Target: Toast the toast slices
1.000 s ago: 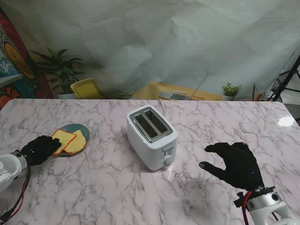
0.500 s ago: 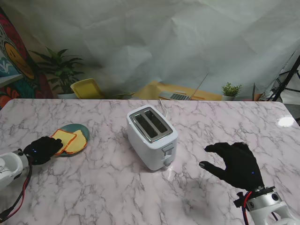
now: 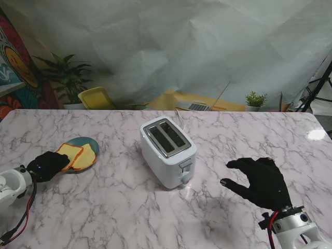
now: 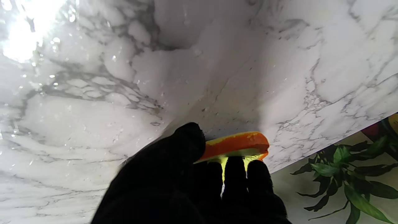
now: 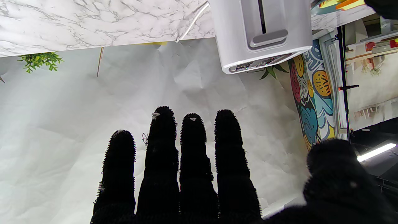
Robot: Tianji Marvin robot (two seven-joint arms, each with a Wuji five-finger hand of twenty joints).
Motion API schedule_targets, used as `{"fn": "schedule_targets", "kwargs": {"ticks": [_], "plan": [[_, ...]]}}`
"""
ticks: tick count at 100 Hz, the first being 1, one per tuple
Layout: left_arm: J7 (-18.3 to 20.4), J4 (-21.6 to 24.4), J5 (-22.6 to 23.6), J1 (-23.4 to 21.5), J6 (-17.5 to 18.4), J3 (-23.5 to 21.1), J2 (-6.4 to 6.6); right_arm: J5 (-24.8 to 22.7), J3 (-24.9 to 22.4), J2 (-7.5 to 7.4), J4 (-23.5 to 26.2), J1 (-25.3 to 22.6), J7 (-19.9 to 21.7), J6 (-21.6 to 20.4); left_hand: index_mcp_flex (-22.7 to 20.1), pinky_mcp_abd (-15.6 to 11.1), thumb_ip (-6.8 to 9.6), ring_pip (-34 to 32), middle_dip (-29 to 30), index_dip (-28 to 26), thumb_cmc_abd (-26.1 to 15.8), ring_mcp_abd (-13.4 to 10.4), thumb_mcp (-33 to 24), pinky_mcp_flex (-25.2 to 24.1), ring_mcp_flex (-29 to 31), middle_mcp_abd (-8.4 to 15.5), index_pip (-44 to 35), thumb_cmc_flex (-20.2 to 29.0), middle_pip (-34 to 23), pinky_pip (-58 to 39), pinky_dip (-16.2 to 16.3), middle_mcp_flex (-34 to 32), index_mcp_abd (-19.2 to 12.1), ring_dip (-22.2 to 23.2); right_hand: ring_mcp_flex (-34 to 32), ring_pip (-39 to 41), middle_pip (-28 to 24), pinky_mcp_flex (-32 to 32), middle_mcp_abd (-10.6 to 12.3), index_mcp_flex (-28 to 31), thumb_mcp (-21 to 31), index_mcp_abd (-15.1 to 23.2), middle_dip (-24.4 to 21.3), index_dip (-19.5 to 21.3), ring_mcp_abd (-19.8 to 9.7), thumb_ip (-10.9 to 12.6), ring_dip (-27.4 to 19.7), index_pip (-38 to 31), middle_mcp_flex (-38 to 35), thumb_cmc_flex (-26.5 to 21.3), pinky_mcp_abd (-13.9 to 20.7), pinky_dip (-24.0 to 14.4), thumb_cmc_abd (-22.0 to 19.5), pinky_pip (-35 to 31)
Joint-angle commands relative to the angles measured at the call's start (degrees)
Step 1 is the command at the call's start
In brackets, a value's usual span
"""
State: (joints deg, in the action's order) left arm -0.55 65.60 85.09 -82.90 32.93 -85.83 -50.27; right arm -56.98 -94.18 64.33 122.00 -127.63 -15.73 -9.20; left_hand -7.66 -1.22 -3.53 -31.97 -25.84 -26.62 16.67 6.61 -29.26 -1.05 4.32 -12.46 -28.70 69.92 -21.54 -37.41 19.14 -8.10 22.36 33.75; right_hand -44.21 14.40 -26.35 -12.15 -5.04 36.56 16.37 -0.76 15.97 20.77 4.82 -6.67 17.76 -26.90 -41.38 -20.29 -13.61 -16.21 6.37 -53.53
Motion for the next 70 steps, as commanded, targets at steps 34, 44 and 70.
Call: {"fn": "schedule_targets", "kwargs": {"ticks": [34, 44, 70], "plan": [[-1.5, -3.44, -2.5, -0.17, -0.4, 0.8, -0.73, -0.25, 0.32, -0.1, -0.06, -0.01, 0.6, 0.34, -11.87, 2.05, -5.68, -3.43, -4.27, -5.06, -1.99, 1.7, -10.66, 3.03, 18.66, 7.43, -22.94, 4.05, -14.18, -21.72, 0.63, -19.3, -14.99, 9.54, -0.34, -0.92, 0.5, 0.47, 0.29, -1.08, -1.24, 0.48, 0.04, -0.89, -0.5, 1.94, 0.32, 0.78, 0.28, -1.76, -1.34, 0.0, -2.68, 0.38], [-1.85, -2.76, -2.72, -0.39, -0.24, 0.12, -0.93, -0.34, 0.3, -0.09, -0.05, -0.05, 0.5, 0.41, -14.99, 2.47, -5.62, -4.51, -5.35, -5.47, -3.52, 2.16, -9.79, 5.54, 21.6, 8.05, -24.8, 4.05, -14.33, -22.95, 0.45, -23.55, -16.28, 10.52, -0.37, -0.92, 0.54, 0.46, 0.25, -1.03, -1.28, 0.44, 0.02, -0.89, -0.52, 1.94, 0.32, 0.77, 0.3, -1.79, -1.37, -0.01, -2.68, 0.38], [-2.88, 2.12, -1.91, -2.01, 1.27, -3.54, -1.54, -0.41, 0.45, -0.15, -0.14, 0.16, 0.74, 0.34, -18.64, 4.02, -4.98, -7.13, -7.84, -6.49, -3.73, 2.62, -7.55, 9.77, 26.75, 7.84, -27.29, 4.05, -14.22, -25.12, 1.2, -29.87, -16.98, 12.76, -0.36, -0.94, 0.54, 0.47, 0.36, -1.11, -1.39, 0.53, 0.01, -0.91, -0.51, 1.96, 0.32, 0.81, 0.36, -1.81, -1.37, -0.02, -2.75, 0.38]]}}
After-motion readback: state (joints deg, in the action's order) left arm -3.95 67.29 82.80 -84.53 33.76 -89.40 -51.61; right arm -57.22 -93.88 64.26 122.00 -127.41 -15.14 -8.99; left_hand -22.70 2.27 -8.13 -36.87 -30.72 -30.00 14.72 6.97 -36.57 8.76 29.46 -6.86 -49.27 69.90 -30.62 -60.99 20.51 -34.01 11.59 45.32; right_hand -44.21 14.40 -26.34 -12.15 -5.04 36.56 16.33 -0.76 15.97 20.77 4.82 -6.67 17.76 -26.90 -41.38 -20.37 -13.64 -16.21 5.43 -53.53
